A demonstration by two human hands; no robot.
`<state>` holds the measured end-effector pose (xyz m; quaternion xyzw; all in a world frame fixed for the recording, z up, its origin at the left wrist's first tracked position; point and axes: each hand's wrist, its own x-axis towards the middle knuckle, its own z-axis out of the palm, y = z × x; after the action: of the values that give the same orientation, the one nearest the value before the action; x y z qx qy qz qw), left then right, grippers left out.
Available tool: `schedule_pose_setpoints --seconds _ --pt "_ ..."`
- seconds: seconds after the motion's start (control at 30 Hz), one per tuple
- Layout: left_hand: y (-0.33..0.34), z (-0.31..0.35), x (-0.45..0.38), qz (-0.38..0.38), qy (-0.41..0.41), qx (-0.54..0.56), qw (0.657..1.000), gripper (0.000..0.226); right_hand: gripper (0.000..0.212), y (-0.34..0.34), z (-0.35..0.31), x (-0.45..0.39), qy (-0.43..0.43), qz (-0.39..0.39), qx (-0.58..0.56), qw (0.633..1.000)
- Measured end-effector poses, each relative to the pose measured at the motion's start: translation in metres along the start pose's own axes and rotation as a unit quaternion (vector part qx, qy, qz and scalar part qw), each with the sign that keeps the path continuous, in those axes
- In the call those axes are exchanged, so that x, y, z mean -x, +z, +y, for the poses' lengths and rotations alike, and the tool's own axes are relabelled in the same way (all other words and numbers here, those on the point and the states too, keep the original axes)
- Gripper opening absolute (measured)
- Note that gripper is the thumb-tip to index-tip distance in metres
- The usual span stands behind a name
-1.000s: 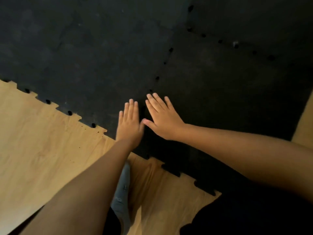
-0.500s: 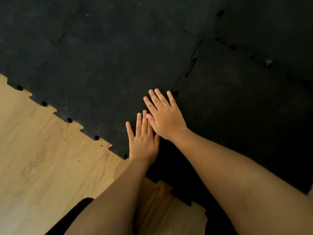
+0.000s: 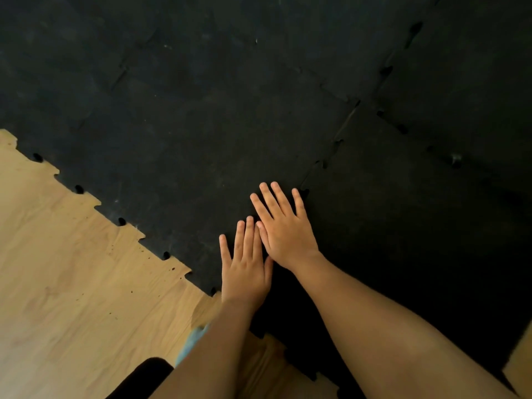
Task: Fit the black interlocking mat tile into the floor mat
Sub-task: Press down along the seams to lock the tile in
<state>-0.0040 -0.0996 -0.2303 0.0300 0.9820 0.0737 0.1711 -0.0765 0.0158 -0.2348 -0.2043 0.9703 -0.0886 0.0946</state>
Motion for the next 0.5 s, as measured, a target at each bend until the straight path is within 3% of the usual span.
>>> schedule_pose_setpoints --seconds 0.13,0.2,0.5 --pt "0.0 0.002 0.0 0.006 -0.001 0.011 1.0 0.062 0.041 -0.014 -0.015 -0.023 0.044 0.039 -0.016 0.998" --pt "0.002 0.003 0.0 0.011 0.002 0.016 1.0 0.06 0.036 -0.014 -0.019 -0.036 0.016 0.053 -0.015 0.998" --pt "0.004 0.007 -0.006 -0.005 -0.006 0.002 1.0 0.062 0.051 0.002 -0.006 -0.05 0.0 0.021 -0.011 1.0"
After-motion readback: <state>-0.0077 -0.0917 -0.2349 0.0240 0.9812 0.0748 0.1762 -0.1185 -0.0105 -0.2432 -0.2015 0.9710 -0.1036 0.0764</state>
